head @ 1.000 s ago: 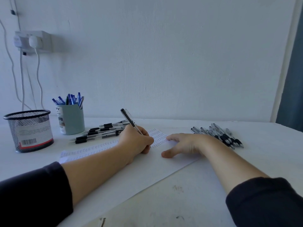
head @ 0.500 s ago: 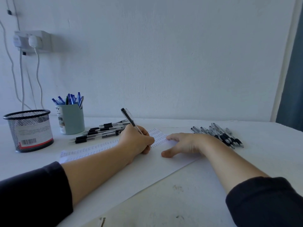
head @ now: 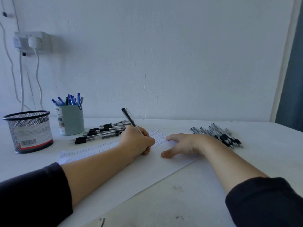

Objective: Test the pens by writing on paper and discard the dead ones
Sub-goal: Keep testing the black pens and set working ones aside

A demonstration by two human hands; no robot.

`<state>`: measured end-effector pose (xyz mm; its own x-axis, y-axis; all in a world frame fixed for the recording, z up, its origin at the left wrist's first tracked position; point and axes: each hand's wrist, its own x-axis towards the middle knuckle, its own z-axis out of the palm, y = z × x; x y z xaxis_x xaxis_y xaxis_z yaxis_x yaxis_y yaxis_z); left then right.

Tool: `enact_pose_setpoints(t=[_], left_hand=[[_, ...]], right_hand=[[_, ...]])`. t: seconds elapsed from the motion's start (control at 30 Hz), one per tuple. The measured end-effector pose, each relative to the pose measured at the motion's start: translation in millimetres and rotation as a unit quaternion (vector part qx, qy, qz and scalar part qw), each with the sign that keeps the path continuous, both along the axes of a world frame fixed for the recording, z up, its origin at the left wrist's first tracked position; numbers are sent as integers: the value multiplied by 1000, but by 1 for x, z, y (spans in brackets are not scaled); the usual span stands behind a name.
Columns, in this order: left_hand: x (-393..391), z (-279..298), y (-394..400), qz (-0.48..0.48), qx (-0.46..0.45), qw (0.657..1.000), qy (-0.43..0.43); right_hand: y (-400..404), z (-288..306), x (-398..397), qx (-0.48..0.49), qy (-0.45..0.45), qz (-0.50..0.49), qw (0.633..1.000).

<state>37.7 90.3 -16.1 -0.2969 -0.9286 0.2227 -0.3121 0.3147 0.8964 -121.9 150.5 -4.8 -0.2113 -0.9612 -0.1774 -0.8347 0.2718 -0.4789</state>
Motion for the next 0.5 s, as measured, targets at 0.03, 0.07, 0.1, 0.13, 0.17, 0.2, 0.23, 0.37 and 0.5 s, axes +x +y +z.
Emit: enact_pose_setpoints(t=[0.03, 0.07, 0.1, 0.13, 0.17, 0.2, 0.23, 0.37, 0.5], left_hand=[[0, 0, 0, 2, -2, 1000, 0], [0, 0, 0, 3, -3, 1000, 2], [0, 0, 1, 2, -3, 1000, 5], [1, 0, 1, 0, -2, 1000, 8], [1, 0, 1, -3, 1, 1000, 10], [1, 0, 1, -6, 3, 1000, 12], [1, 0, 1, -8, 3, 1000, 12], [1, -1, 0, -8, 4, 1000, 13], [5, 5, -1, -11, 65, 988, 137]], right_hand=[[0, 0, 0, 0, -1, -1, 1000], [-1, 0, 0, 0, -1, -1, 1000], [-1, 0, 0, 0, -2, -2, 1000], [-1, 0, 0, 0, -1, -2, 1000], [-1, 0, 0, 0, -1, -1, 1000], [-1, 0, 0, 0, 0, 0, 1000], [-1, 0, 0, 0, 1, 0, 1000], [1, 1, 2, 0, -1, -1, 1000], [4, 3, 3, 0, -4, -1, 1000]])
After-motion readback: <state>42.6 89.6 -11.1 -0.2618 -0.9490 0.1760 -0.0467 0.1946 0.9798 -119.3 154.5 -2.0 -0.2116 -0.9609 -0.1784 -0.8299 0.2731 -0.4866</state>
